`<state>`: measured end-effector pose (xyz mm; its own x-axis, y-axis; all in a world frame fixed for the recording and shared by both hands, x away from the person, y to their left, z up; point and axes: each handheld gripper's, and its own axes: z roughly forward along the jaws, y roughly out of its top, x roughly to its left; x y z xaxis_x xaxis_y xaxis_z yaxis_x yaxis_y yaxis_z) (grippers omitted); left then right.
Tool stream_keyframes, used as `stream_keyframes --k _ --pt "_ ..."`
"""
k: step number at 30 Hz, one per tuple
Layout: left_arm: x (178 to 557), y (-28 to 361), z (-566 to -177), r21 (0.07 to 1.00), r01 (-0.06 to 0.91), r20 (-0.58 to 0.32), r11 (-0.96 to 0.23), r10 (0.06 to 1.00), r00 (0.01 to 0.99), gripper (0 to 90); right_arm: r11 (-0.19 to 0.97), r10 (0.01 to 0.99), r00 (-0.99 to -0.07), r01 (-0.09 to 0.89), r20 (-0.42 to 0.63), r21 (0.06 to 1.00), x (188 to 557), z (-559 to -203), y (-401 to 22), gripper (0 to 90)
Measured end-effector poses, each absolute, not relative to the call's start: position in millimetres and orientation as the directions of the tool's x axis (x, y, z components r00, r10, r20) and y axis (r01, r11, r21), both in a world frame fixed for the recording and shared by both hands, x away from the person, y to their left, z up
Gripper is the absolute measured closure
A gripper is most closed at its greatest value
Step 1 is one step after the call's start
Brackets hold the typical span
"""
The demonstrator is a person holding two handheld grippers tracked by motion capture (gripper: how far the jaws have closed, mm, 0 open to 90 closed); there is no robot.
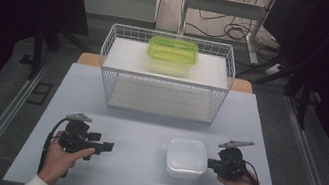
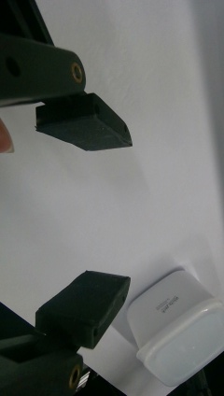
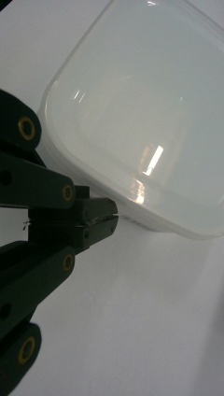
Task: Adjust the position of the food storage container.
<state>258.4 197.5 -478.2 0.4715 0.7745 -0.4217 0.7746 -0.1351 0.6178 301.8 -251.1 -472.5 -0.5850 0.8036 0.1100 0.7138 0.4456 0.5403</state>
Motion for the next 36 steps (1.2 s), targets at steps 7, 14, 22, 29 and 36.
stream_keyframes --k 7,14,22,29,36 --pt "258 196 -479 0.615 0.776 -0.421 -0.141 0.773 0.474 27.8 0.466 0.786 -0.608 0.700 0.109 0.541 304 -473 -231 88.8" --pt "259 197 -480 0.613 0.777 -0.423 -0.139 0.773 0.472 27.8 0.487 0.765 -0.634 0.684 0.113 0.544 308 -476 -208 88.8" --pt "259 197 -481 0.615 0.777 -0.423 -0.139 0.773 0.473 27.8 0.507 0.746 -0.657 0.669 0.113 0.544 309 -479 -186 88.8" --pt "259 195 -482 0.610 0.777 -0.413 -0.152 0.777 0.476 27.7 0.528 0.725 -0.680 0.650 0.110 0.546 310 -480 -168 88.8" --pt "259 195 -482 0.611 0.778 -0.415 -0.147 0.778 0.472 27.7 0.540 0.711 -0.694 0.642 0.113 0.545 311 -483 -154 88.8"
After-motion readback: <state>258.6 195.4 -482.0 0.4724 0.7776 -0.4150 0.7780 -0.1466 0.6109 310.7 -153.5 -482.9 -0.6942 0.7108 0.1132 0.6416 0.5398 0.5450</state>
